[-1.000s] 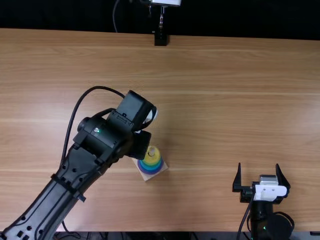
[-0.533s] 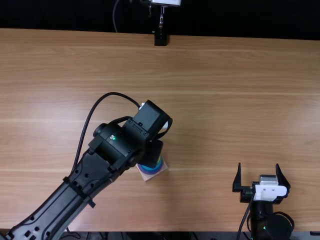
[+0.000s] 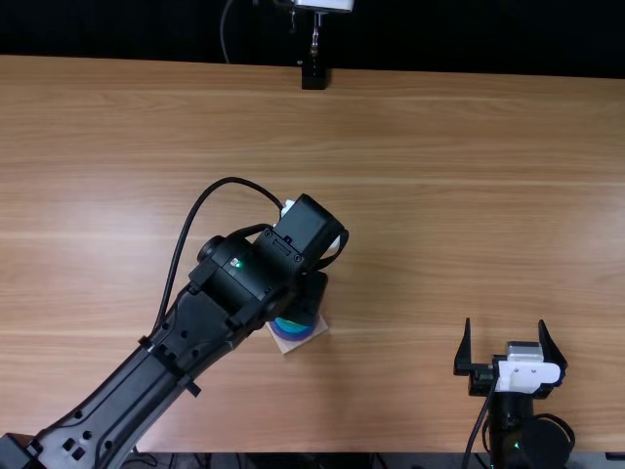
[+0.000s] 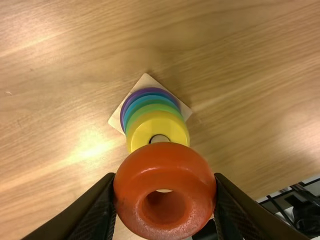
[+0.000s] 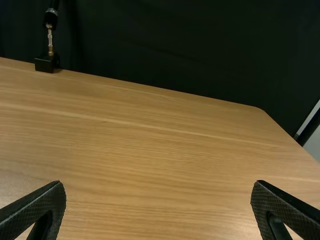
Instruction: Build the Hanoi tower: stack the rings onto the peg from bottom to top in this color order: purple, dark blue, light blue, dark green, light green, yellow, orange.
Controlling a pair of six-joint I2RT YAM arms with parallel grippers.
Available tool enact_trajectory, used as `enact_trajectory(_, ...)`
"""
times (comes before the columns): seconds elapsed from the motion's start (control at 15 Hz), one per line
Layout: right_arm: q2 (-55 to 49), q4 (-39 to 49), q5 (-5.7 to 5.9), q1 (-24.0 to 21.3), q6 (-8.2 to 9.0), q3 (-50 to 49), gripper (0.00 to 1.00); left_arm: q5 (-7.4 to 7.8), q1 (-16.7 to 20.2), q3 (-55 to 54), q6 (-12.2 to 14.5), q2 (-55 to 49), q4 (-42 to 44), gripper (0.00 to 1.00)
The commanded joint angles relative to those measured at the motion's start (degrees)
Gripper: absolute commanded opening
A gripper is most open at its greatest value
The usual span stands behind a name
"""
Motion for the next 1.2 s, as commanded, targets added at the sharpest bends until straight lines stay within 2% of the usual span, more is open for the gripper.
enact_trajectory(0.0, -0.7, -0.5, 0.66, -0.6, -0.14, -0.9, 1.00, 0.01, -0.6, 2.1, -0.6, 1.2, 0.0, 0.00)
enact_trajectory(0.33, -0.7, -0.5, 0.66, -0.6, -0.14, -0.9, 1.00, -0.21, -1.0, 2.0, -0.6, 1.4, 0.0, 0.00)
enact_trajectory(0.8, -0.7, -0.5, 0.66, -0.6, -0.14, -0.9, 1.00, 0.43, -1.0, 0.9, -0.6, 3.8, 0.0, 0.00)
enact_trajectory(0.87, -0.7, -0.5, 0.66, -0.6, -0.14, -0.9, 1.00, 0.43, -0.9, 0.9, -0.6, 3.8, 0.4, 0.19)
enact_trajectory(0.93, -0.7, -0.5, 0.66, -0.6, -0.14, -0.9, 1.00, 0.43, -0.6, 0.8, -0.6, 3.7, -0.1, 0.67)
enact_trajectory(1.0, -0.7, -0.5, 0.66, -0.6, -0.03, -0.9, 1.00, 0.43, -0.3, 0.7, -0.7, 3.7, -0.1, 1.00)
enact_trajectory(1.13, -0.7, -0.5, 0.66, -0.6, -0.14, -0.9, 1.00, 0.32, 0.0, 0.0, -0.6, 3.5, 0.6, 1.00)
